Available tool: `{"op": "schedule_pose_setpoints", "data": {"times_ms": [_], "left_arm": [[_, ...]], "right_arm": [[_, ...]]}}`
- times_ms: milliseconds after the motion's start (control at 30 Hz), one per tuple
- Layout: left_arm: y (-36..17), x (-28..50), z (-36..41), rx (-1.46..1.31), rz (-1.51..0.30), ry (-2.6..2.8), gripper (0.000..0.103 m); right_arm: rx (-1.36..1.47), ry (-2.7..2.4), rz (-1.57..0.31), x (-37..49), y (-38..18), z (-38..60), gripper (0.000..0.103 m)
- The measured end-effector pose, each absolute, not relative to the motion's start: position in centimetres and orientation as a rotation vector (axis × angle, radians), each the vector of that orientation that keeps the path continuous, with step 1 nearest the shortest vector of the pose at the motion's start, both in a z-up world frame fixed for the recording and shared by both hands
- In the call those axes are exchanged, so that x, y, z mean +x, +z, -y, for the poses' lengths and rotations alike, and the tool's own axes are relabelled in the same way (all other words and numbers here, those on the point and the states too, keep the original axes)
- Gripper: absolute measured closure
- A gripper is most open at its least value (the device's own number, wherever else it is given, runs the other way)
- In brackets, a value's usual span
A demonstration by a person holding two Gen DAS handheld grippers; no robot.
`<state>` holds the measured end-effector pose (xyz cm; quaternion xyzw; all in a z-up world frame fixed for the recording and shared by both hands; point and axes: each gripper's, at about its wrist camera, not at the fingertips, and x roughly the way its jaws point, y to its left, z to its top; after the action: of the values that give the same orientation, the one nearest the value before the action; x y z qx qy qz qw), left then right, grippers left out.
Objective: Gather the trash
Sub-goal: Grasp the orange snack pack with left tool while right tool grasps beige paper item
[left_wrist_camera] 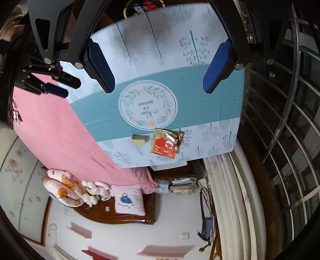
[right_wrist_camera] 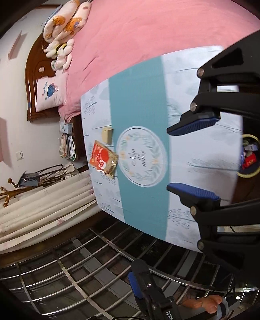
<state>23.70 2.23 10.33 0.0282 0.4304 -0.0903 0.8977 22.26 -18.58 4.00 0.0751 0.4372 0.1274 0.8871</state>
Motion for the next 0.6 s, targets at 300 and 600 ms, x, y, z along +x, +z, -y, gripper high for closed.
{"op": "schedule_pose_setpoints", "data": {"times_ms": [300,600], "left_arm": [[4.8,37.3,-0.8,0.015,-1.044,-0.124,0.007],[-1.7,48.2,0.6,-0.02,-1.148,-0.072,0.006]], "right_arm": [[0.087,0.343,-0.994,36.6,-0.2,20.7,0.046],[-0.069,0.402,-1.062,47.6,-6.0,20.3,0.041]]}}
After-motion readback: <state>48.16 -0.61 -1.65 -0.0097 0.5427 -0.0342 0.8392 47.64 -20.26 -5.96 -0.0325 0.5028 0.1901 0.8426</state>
